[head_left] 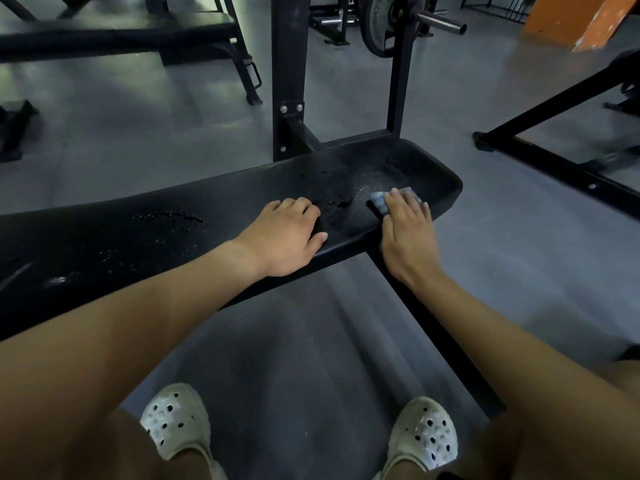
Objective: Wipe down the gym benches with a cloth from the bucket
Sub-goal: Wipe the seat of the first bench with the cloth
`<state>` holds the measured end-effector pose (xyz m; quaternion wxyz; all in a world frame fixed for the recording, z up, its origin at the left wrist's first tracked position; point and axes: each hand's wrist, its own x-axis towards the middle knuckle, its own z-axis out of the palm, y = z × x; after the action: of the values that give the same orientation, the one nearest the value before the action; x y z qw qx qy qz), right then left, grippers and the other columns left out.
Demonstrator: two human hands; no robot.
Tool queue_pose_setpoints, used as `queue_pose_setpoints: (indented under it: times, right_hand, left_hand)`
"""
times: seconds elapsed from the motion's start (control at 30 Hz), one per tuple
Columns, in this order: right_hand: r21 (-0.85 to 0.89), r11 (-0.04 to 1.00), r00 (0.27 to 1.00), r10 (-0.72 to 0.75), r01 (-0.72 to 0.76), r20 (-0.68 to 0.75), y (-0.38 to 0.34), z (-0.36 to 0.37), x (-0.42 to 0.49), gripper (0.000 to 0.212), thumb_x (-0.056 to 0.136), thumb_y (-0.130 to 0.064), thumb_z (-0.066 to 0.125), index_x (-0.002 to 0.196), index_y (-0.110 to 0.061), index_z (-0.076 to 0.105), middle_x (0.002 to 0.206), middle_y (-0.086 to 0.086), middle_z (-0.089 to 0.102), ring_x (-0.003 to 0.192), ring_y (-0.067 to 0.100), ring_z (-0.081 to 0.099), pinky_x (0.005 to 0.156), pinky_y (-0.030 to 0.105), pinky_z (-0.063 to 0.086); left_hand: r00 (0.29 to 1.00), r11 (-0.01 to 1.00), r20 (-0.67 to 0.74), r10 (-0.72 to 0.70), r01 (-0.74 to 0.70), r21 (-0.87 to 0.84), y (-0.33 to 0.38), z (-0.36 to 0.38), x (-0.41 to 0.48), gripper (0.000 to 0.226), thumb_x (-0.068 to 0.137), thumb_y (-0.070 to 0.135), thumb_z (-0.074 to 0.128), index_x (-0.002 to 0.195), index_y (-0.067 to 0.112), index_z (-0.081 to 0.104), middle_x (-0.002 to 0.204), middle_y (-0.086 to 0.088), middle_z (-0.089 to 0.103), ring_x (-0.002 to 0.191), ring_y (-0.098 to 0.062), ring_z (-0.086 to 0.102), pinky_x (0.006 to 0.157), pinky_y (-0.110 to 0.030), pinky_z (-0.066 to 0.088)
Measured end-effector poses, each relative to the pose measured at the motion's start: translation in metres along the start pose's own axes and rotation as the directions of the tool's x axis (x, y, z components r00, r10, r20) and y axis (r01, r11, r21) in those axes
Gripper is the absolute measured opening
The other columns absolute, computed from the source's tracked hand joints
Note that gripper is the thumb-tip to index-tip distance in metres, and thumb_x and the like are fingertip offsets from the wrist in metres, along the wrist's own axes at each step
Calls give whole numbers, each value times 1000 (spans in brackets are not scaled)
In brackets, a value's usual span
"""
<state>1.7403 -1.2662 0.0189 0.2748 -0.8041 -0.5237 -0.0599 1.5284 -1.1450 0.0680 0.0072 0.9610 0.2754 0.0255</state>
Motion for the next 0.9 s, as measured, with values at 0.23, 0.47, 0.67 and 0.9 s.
queue_pose_setpoints:
  times: [0.23,0.47,0.67,0.9]
  right_hand:
    - [20,918,907,-394,395,147,-18,5,-21,63,94,-22,36,157,-14,34,164,1,32,155,12,15,128,36,2]
    - [-21,996,996,-84,84,-2,28,-1,-9,62,93,-15,36,156,-18,34,163,3,32,155,17,14,127,37,3]
    - [76,995,997,-68,71,-43,-24,15,-30,58,97,-19,33,155,-16,38,163,2,33,155,19,15,128,40,1]
    - [120,919,901,-392,375,184,-30,9,-6,59,94,-25,28,149,-14,49,156,2,45,150,16,30,127,32,9]
  left_hand:
    - [1000,999,-17,-16,17,41,7,3,4,45,106,47,37,132,13,53,129,-9,56,119,-30,54,107,-46,42]
    - [1000,1000,-17,-10,10,12,6,8,-3,45,108,43,35,134,12,54,137,-9,55,127,-29,53,114,-45,38]
    - [999,1000,-43,-23,23,1,9,10,-3,43,106,41,37,129,9,56,132,-11,57,124,-30,55,112,-44,41]
    - [999,999,-16,-41,41,-20,10,4,-8,46,108,41,38,142,14,50,153,-9,48,142,-26,44,120,-47,31]
